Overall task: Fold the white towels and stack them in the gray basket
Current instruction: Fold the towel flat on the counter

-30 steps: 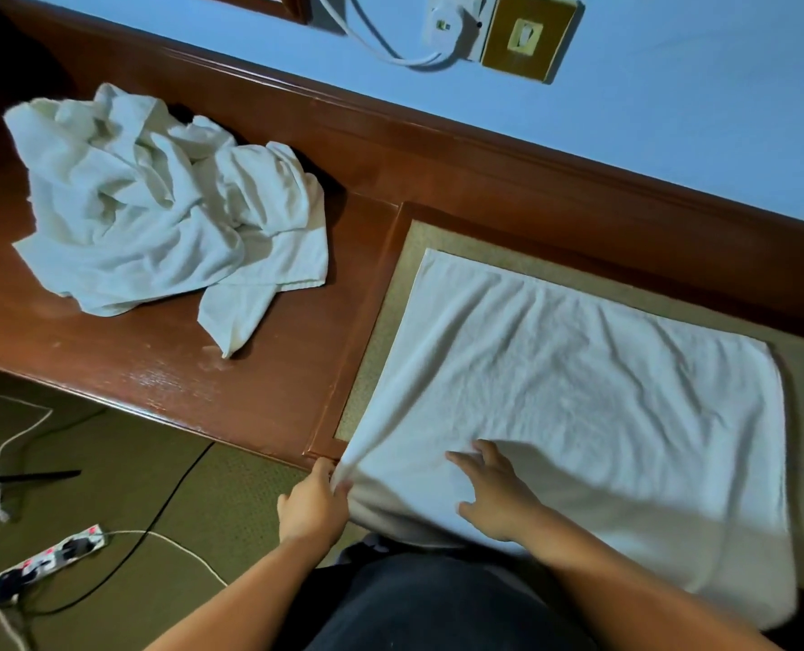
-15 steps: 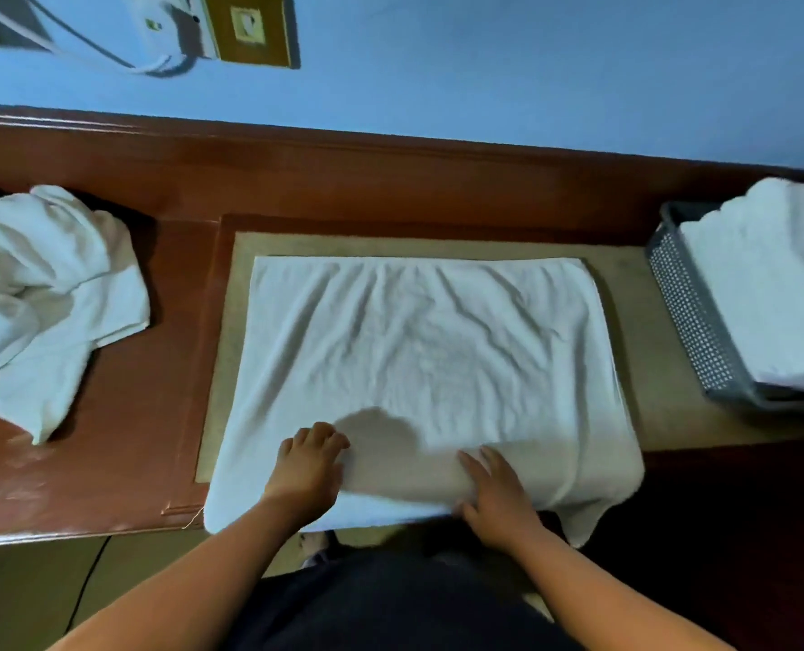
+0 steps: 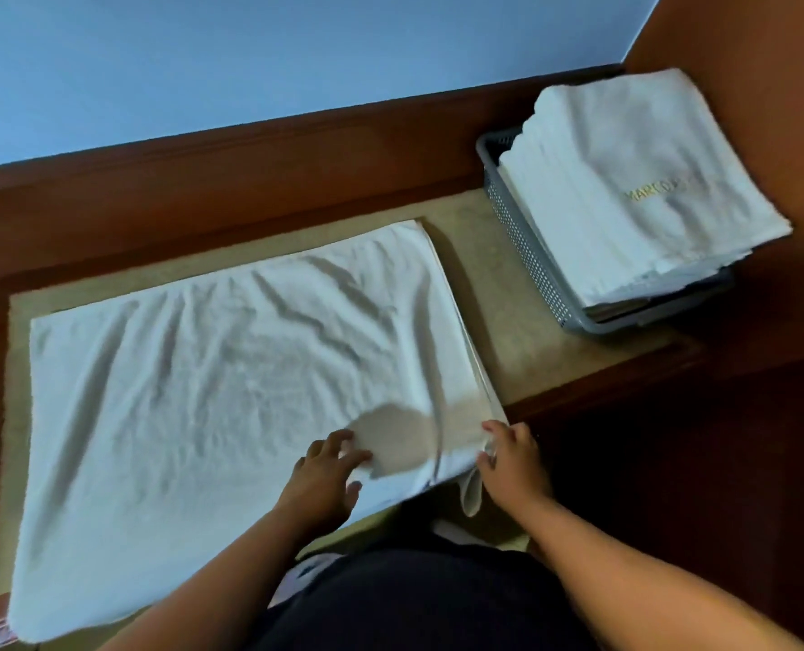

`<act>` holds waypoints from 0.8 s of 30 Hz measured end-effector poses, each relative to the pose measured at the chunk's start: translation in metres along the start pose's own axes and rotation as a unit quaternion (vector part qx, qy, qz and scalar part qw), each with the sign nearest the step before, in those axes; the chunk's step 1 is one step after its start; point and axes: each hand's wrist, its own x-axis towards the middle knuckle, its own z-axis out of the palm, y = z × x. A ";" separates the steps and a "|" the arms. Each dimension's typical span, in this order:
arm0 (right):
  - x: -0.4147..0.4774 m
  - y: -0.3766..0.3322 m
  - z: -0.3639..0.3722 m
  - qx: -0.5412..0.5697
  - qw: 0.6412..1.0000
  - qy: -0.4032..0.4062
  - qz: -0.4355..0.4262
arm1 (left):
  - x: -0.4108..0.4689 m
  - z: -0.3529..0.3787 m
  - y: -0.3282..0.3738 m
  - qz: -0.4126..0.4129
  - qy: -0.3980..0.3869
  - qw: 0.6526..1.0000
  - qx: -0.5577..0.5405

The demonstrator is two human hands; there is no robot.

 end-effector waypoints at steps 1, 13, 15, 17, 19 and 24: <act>0.005 0.004 -0.001 0.011 1.000 0.006 0.001 | 0.005 0.000 0.009 -0.003 -0.012 1.000 0.012; 0.058 0.032 -0.010 0.197 0.958 0.116 0.172 | 0.034 -0.013 0.058 -0.051 -0.074 0.994 0.064; 0.066 0.042 -0.020 0.212 0.944 0.129 0.215 | 0.036 -0.014 0.061 -0.059 -0.072 0.994 0.058; 0.066 0.045 -0.023 0.209 0.954 0.130 0.168 | 0.038 -0.014 0.063 -0.067 -0.068 0.994 0.051; 0.058 0.045 -0.019 0.175 0.973 0.125 0.084 | 0.040 -0.013 0.065 -0.071 -0.065 0.994 0.050; 0.055 0.031 0.002 0.145 0.981 0.104 0.078 | 0.043 -0.015 0.070 -0.080 -0.071 0.993 0.052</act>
